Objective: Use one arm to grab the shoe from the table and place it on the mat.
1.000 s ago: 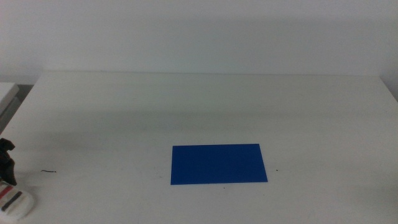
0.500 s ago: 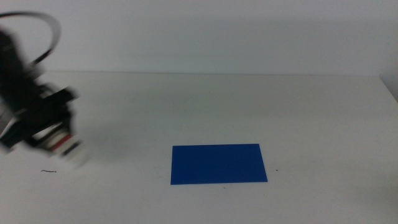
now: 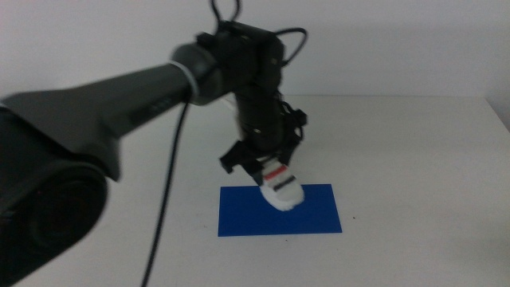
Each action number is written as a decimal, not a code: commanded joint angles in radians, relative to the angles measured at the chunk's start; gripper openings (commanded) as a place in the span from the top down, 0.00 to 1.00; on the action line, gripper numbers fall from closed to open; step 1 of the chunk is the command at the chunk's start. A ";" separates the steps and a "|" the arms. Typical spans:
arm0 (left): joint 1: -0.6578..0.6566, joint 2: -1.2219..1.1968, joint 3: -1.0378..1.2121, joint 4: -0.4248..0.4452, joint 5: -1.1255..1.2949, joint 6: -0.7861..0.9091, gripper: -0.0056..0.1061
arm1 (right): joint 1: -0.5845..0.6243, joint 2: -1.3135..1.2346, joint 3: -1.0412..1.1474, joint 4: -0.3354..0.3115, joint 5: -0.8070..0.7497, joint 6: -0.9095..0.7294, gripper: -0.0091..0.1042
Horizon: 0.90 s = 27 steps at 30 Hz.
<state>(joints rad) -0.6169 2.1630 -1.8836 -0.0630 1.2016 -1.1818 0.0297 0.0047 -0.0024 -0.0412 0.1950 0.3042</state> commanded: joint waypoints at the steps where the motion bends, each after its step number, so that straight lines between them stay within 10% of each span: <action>1: -0.023 0.034 -0.045 0.003 0.020 -0.011 0.97 | 0.002 -0.005 0.002 -0.007 -0.009 -0.004 0.22; 7: -0.042 0.047 -0.044 0.029 0.020 0.249 0.97 | 0.002 -0.005 0.002 -0.007 -0.008 -0.004 0.22; 14: -0.043 0.047 -0.031 -0.002 0.020 1.714 0.97 | 0.002 -0.005 0.002 -0.007 -0.008 -0.004 0.22; 17: -0.043 0.047 -0.024 -0.054 0.020 2.069 0.97 | 0.002 -0.005 0.002 -0.007 -0.008 -0.004 0.22; 27: -0.043 0.047 -0.022 -0.086 0.020 2.145 0.97 | 0.002 -0.005 0.002 -0.007 -0.008 -0.004 0.22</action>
<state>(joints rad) -0.6564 2.2204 -1.9082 -0.1396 1.2199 0.9531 0.0297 0.0047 -0.0024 -0.0412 0.1950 0.3042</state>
